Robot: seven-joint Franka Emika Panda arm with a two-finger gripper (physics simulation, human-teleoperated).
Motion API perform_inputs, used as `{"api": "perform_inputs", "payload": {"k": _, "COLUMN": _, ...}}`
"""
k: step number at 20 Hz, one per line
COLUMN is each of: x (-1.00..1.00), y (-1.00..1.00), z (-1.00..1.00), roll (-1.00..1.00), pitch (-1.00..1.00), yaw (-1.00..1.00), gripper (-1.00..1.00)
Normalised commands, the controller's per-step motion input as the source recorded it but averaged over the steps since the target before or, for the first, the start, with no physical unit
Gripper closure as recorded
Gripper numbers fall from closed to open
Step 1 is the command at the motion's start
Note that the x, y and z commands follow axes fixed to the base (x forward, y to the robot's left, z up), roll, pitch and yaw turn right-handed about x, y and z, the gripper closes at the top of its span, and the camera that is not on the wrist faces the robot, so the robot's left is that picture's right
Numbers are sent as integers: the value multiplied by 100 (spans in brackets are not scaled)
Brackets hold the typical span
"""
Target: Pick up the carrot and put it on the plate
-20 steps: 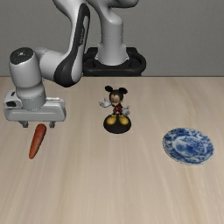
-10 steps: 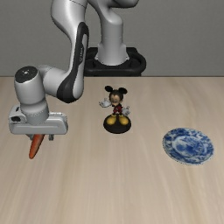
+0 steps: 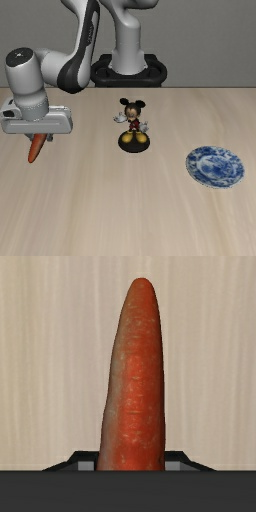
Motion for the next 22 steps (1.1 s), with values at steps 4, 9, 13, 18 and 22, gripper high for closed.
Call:
{"api": "perform_inputs", "payload": {"k": 4, "x": 100, "y": 0, "z": 0, "roll": 0, "pitch": 0, "yaw": 0, "gripper": 100}}
{"api": "perform_inputs", "payload": {"k": 9, "x": 100, "y": 0, "z": 0, "roll": 0, "pitch": 0, "yaw": 0, "gripper": 100}}
{"api": "perform_inputs", "payload": {"k": 13, "x": 25, "y": 75, "z": 0, "roll": 0, "pitch": 0, "yaw": 0, "gripper": 100}}
{"api": "perform_inputs", "payload": {"k": 18, "x": 0, "y": 100, "z": 0, "roll": 0, "pitch": 0, "yaw": 0, "gripper": 100}}
{"api": "perform_inputs", "payload": {"k": 22, "x": 0, "y": 100, "z": 0, "roll": 0, "pitch": 0, "yaw": 0, "gripper": 100}}
